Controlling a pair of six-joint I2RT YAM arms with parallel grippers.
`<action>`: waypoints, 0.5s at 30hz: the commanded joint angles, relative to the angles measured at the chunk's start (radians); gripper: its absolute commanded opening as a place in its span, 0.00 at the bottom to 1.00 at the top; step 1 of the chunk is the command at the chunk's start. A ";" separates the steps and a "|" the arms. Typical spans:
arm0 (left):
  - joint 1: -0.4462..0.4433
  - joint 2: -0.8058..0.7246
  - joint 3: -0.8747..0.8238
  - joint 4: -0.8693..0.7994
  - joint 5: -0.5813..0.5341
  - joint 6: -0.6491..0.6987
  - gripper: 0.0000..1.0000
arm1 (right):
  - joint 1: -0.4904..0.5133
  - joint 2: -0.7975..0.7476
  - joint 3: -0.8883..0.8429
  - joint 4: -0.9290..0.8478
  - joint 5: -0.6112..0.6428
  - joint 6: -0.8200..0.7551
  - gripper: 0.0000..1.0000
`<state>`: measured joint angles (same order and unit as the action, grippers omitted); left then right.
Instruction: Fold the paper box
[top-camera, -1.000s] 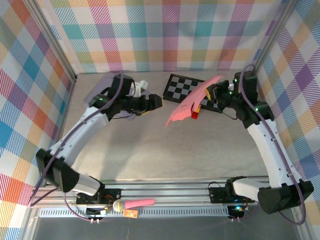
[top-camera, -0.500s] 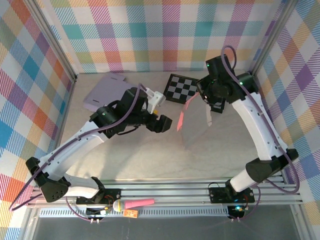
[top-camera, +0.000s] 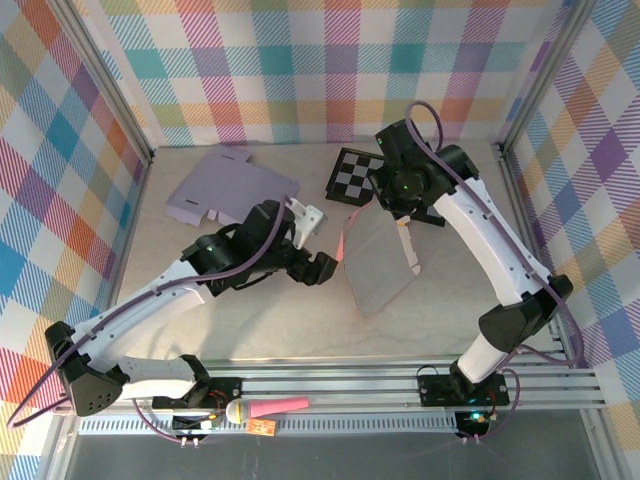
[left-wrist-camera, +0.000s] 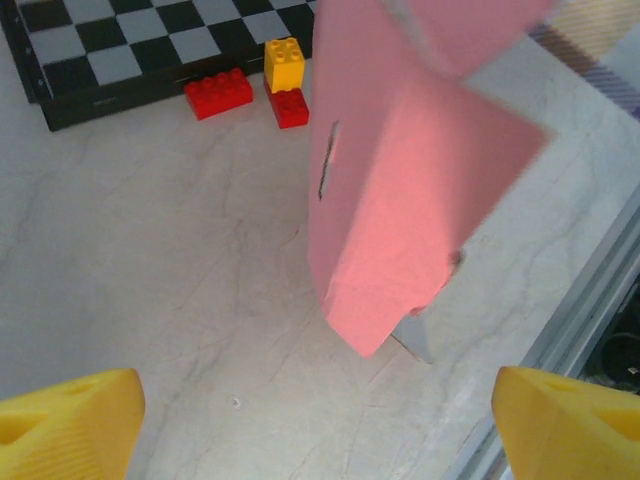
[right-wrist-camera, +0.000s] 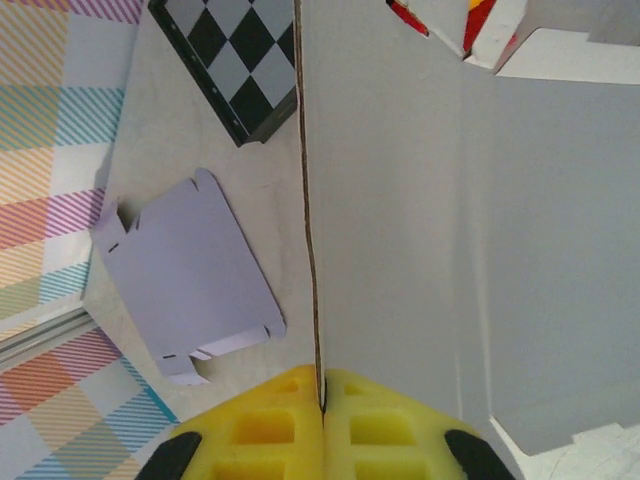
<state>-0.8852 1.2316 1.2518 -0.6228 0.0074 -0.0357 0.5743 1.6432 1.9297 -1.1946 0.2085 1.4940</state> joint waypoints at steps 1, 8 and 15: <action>-0.075 0.038 0.016 0.085 -0.165 0.042 0.95 | 0.005 0.021 -0.007 0.013 -0.002 0.045 0.00; -0.130 0.094 0.009 0.166 -0.369 0.036 0.94 | 0.006 0.020 -0.045 0.045 -0.015 0.058 0.00; -0.129 0.181 0.053 0.151 -0.440 0.050 0.75 | 0.005 0.009 -0.073 0.073 -0.028 0.061 0.00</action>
<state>-1.0061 1.3869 1.2648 -0.4854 -0.3710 0.0002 0.5758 1.6714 1.8660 -1.1400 0.1928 1.5375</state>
